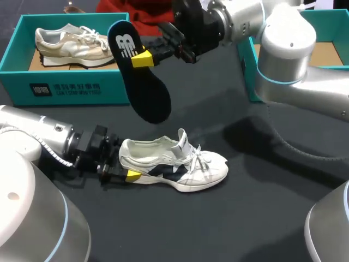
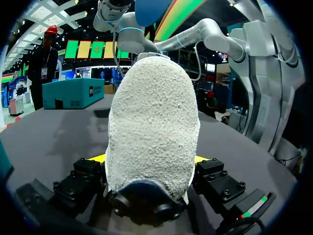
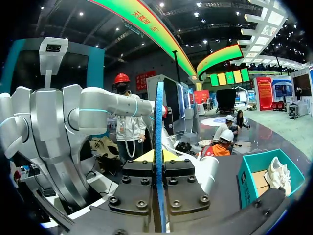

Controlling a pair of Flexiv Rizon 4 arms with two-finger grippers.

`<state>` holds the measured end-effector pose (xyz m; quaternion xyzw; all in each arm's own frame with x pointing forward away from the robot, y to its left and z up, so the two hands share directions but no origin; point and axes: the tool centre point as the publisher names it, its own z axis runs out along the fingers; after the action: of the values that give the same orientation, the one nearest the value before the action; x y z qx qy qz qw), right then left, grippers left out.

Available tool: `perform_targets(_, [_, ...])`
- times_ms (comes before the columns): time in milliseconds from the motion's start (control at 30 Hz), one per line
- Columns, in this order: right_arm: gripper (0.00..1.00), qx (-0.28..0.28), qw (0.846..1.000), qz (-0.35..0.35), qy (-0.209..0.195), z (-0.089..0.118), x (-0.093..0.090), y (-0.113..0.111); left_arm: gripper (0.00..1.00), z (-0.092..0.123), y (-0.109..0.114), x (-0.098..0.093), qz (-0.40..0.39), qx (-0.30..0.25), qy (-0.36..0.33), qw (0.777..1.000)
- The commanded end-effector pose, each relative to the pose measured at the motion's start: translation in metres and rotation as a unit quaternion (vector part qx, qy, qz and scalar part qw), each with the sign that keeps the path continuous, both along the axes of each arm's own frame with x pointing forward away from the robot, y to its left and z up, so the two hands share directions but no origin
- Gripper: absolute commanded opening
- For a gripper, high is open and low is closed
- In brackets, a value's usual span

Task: Take the shoe out of the shoebox, open the shoe tongue, remove and reinsert the insole, then place the shoe into the shoebox

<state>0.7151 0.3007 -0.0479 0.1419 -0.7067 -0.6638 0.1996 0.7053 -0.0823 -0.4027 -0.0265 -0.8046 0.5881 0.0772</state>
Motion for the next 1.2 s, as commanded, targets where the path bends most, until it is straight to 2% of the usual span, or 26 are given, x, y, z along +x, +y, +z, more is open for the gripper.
perform_targets(33, [0.00, 0.004, 1.000, -0.006, 0.001, -0.003, -0.006, -0.005, 0.00, -0.003, -0.001, 0.000, 0.000, 0.000, 0.000, 1.000])
perform_targets(367, [0.00, 0.004, 1.000, -0.006, 0.001, -0.003, -0.006, -0.005, 0.00, -0.003, -0.001, 0.000, 0.000, 0.000, 0.000, 1.000])
perform_targets(500, [0.00, 0.013, 0.999, -0.033, 0.021, 0.000, -0.026, -0.033, 0.00, -0.003, -0.001, 0.000, 0.000, 0.000, 0.000, 1.000])
perform_targets(633, [0.00, 0.021, 0.996, -0.070, 0.043, 0.008, -0.052, -0.072, 0.00, -0.003, -0.001, 0.000, 0.000, 0.000, 0.000, 1.000])
perform_targets(867, [0.00, 0.007, 0.988, -0.134, 0.076, 0.024, -0.075, -0.111, 0.00, -0.003, -0.001, 0.000, 0.000, 0.000, 0.000, 1.000])
perform_targets(933, [0.00, -0.004, 0.977, -0.180, 0.113, 0.029, -0.082, -0.124, 0.00, -0.003, -0.001, 0.000, 0.000, 0.000, 0.000, 1.000])
perform_targets(967, [0.00, -0.031, 0.965, -0.220, 0.139, 0.031, -0.086, -0.131, 0.00, -0.003, -0.001, 0.000, 0.000, 0.000, 0.000, 1.000])
perform_targets(1200, [0.00, -0.031, 0.965, -0.220, 0.139, 0.031, -0.086, -0.131, 0.00, -0.003, -0.001, 0.000, 0.000, 0.000, 0.000, 1.000])
